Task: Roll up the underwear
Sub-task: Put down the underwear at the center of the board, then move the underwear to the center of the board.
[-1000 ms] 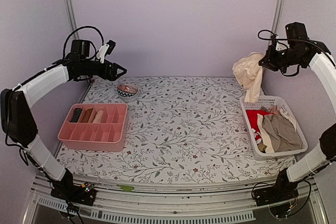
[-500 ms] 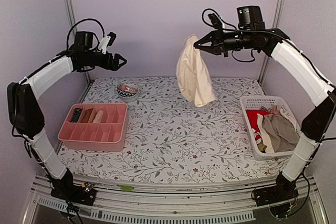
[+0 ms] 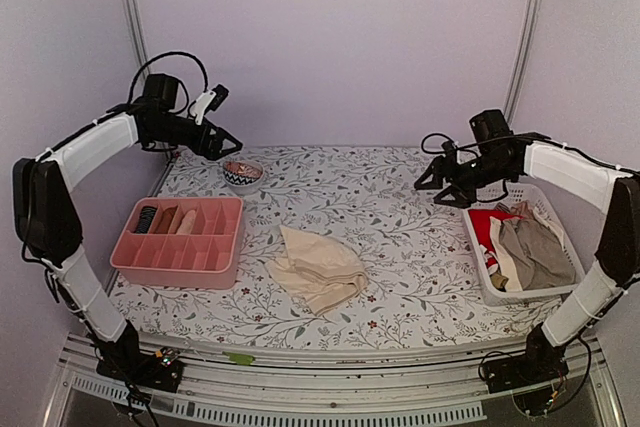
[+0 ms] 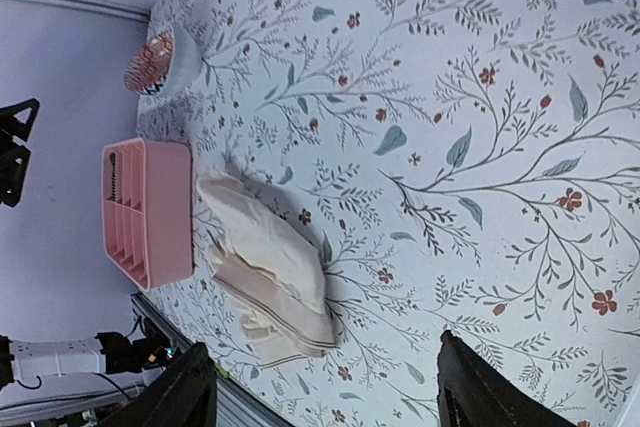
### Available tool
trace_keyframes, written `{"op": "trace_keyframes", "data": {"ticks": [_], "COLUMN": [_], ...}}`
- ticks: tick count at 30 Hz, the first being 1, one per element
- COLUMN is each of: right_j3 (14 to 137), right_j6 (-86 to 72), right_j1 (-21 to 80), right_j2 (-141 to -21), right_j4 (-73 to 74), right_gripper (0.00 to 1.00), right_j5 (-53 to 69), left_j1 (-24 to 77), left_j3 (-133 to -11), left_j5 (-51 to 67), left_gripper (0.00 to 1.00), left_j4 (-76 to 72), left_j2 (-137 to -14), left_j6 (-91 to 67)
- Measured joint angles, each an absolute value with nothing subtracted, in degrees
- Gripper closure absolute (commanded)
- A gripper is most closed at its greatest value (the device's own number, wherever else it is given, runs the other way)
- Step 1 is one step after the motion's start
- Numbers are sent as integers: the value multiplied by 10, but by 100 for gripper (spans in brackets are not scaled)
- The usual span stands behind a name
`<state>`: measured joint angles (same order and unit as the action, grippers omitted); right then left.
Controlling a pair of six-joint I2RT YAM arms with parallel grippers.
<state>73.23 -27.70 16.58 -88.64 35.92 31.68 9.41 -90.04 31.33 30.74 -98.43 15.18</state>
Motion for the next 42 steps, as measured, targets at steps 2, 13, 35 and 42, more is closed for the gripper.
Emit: {"op": "trace_keyframes", "data": {"ticks": [2, 13, 35, 42], "right_j3": [718, 748, 1020, 845], "right_j6": [-288, -330, -243, -264], "right_j1": [183, 372, 340, 341], "right_j2": [-910, -1045, -1273, -1110], "right_j4": [357, 290, 328, 305], "right_gripper": [34, 37, 60, 59], "right_j5": [312, 354, 283, 275], "left_j1": [101, 178, 274, 335], "left_j3": [-882, -787, -579, -533], "left_j5": [326, 394, 423, 376], "left_gripper": [4, 28, 57, 58], "left_j4": [320, 429, 279, 101], "left_j2": [-977, -985, -929, -934], "left_j6": [187, 411, 642, 667]}}
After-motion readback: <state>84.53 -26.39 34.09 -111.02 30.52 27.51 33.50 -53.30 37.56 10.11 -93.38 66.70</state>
